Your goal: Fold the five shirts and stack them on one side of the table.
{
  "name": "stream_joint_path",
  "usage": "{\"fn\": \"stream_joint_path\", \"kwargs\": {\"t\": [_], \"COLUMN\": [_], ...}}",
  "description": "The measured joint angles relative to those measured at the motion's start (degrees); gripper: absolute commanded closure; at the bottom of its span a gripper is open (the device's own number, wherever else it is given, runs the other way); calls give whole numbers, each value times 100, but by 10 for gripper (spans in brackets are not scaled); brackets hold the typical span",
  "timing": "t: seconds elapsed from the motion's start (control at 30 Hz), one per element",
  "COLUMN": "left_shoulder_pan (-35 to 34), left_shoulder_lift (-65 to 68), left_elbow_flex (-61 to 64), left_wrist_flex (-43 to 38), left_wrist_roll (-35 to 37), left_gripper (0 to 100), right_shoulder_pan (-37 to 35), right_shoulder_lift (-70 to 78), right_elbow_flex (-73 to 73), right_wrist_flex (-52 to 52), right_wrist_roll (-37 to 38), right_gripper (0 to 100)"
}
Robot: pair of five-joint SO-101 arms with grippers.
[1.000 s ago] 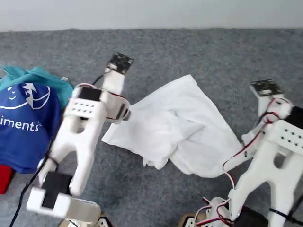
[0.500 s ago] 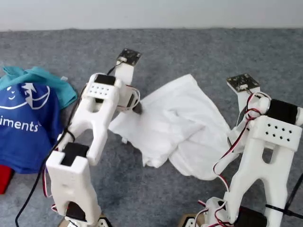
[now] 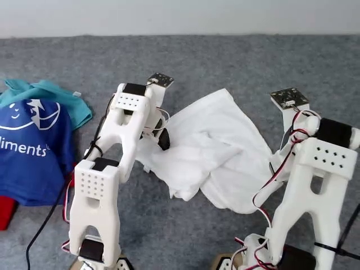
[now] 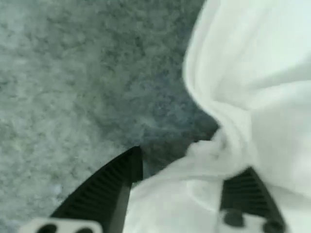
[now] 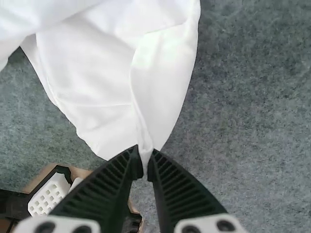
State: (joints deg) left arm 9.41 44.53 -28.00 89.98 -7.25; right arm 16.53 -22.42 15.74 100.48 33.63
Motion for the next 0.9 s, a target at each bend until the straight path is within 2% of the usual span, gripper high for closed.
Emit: {"fn": "stream_joint_path", "kwargs": {"t": [0.17, 0.37, 0.77, 0.9], "left_shoulder_pan": [-9, -79, -88, -88], "left_shoulder_lift": [44, -527, -4695, -6145], "left_elbow_flex": [-457, 264, 3569, 4519], "left_wrist_flex": [800, 897, 897, 923], "left_wrist_roll": [-176, -176, -185, -193], "left_gripper": [987, 987, 981, 941], "right_shoulder_pan": [0, 0, -18, -44], "right_shoulder_lift": [0, 0, 0, 0], "right_elbow_flex": [0, 0, 0, 0], "right_wrist_flex": [-9, -158, -1152, -1415], "right_wrist_roll": [0, 0, 0, 0], "right_gripper": [988, 988, 988, 988]}}
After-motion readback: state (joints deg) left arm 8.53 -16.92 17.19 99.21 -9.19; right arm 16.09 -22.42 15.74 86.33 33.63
